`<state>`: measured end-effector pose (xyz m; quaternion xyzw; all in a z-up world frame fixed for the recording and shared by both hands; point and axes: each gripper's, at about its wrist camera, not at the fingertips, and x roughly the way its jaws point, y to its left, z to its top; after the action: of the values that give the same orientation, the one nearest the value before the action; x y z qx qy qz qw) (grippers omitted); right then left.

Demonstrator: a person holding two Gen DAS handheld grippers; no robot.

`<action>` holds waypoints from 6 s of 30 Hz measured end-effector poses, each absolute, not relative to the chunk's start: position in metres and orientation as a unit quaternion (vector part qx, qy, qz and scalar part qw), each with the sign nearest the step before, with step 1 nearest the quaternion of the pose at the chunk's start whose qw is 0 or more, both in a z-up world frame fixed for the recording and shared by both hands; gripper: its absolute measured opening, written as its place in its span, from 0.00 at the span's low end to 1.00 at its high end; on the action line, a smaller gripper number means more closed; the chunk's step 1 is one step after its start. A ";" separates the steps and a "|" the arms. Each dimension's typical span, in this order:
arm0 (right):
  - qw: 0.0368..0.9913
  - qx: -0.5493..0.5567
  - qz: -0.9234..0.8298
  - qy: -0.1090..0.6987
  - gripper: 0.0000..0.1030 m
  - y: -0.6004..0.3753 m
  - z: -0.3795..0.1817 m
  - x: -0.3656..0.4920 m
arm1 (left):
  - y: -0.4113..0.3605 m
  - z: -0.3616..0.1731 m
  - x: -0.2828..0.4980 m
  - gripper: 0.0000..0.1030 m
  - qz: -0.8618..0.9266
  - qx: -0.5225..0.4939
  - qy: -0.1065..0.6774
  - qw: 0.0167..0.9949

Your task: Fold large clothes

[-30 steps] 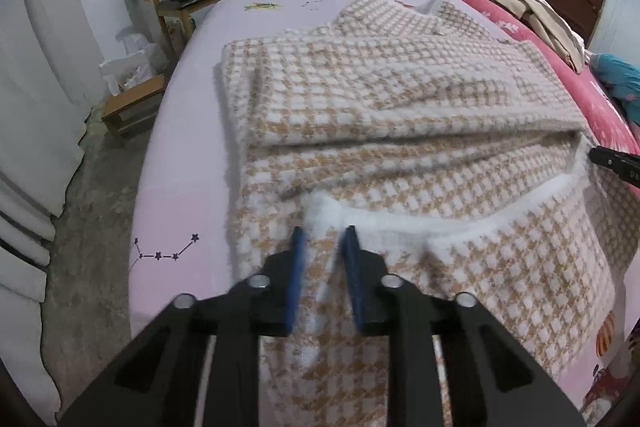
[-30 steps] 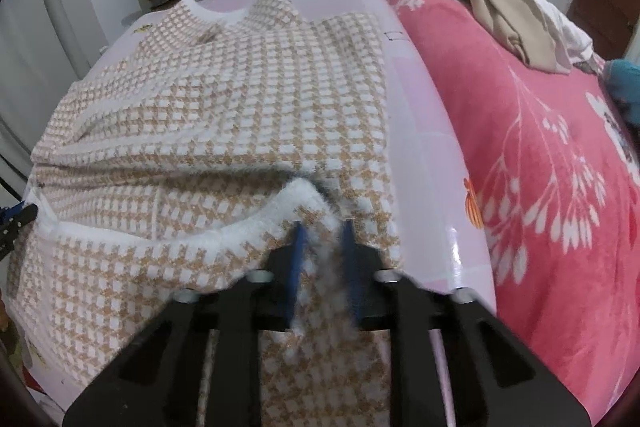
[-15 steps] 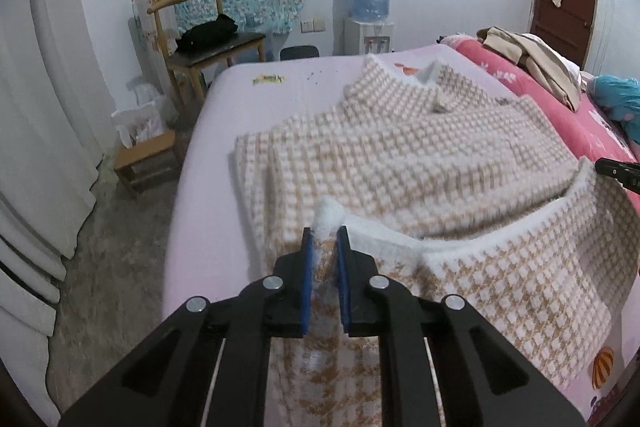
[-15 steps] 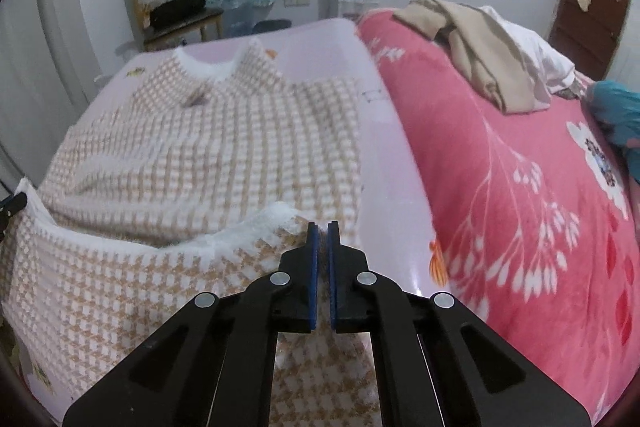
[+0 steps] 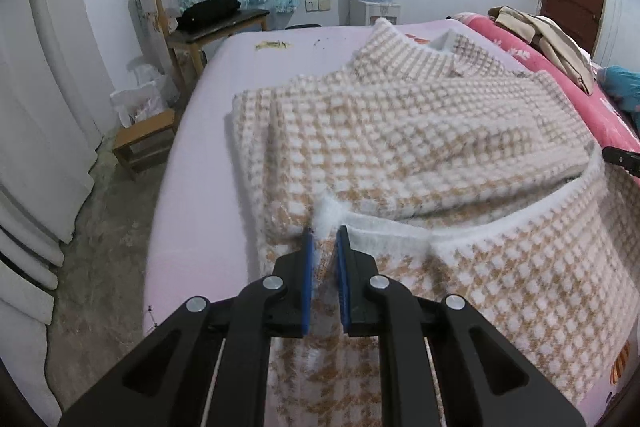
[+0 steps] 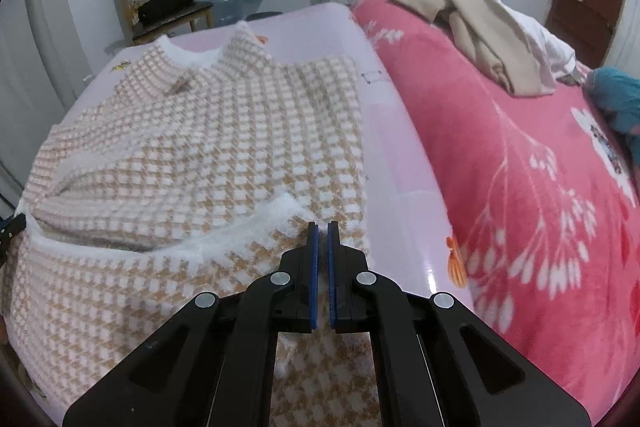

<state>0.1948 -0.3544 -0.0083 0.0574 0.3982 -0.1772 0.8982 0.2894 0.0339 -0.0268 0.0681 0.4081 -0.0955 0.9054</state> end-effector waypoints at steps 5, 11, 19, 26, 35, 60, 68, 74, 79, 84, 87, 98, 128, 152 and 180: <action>0.896 0.071 -0.171 0.403 0.09 -0.361 -0.012 0.194 | 0.037 -0.027 0.288 0.15 -0.104 0.059 0.405 0.906; 0.914 0.105 -0.149 0.361 0.33 -0.365 0.021 0.158 | 0.055 0.007 0.270 0.31 -0.099 0.019 0.372 0.923; 0.929 0.062 -0.019 0.363 0.33 -0.285 0.036 0.096 | 0.018 0.037 0.187 0.31 -0.306 -0.022 0.373 0.875; 0.895 0.029 0.061 0.441 0.30 -0.213 -0.021 0.103 | -0.044 -0.025 0.156 0.32 -0.301 0.087 0.433 0.845; 0.893 -0.004 0.033 0.448 0.28 -0.201 -0.040 0.120 | -0.047 -0.037 0.156 0.36 -0.286 0.091 0.422 0.856; 0.906 0.058 -0.033 0.419 0.22 -0.248 -0.028 0.093 | 0.010 -0.023 0.143 0.36 -0.244 0.044 0.401 0.882; 0.892 0.125 -0.064 0.430 0.22 -0.298 -0.049 0.083 | 0.028 -0.044 0.147 0.37 -0.202 0.060 0.417 0.884; 0.901 0.134 -0.121 0.395 0.21 -0.329 -0.029 0.061 | 0.060 -0.042 0.151 0.37 -0.171 0.007 0.422 0.890; 0.890 0.141 -0.131 0.414 0.19 -0.338 -0.045 0.066 | 0.069 -0.044 0.155 0.36 -0.168 -0.016 0.431 0.887; 0.905 0.118 -0.150 0.379 0.30 -0.333 -0.019 0.056 | 0.076 -0.025 0.156 0.41 -0.154 -0.023 0.406 0.900; 0.896 0.153 -0.163 0.383 0.30 -0.360 -0.032 0.062 | 0.084 -0.052 0.175 0.43 -0.120 -0.026 0.456 0.882; 0.905 0.184 -0.124 0.363 0.55 -0.356 0.000 0.076 | 0.078 0.000 0.171 0.44 -0.109 -0.005 0.410 0.906; 0.891 0.130 -0.088 0.426 0.92 -0.304 -0.055 0.182 | -0.028 -0.044 0.239 0.95 -0.050 0.087 0.475 0.874; 0.881 0.130 -0.088 0.445 0.92 -0.303 -0.051 0.188 | -0.026 -0.046 0.239 0.95 -0.041 0.073 0.476 0.875; 0.885 0.105 -0.078 0.448 0.92 -0.295 -0.058 0.180 | -0.016 -0.047 0.235 0.96 -0.085 0.064 0.462 0.880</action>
<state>0.1800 -0.2955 -0.0581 0.1051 0.4478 -0.0778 0.8845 0.2354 -0.0155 -0.0468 0.0640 0.4625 -0.0848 0.8803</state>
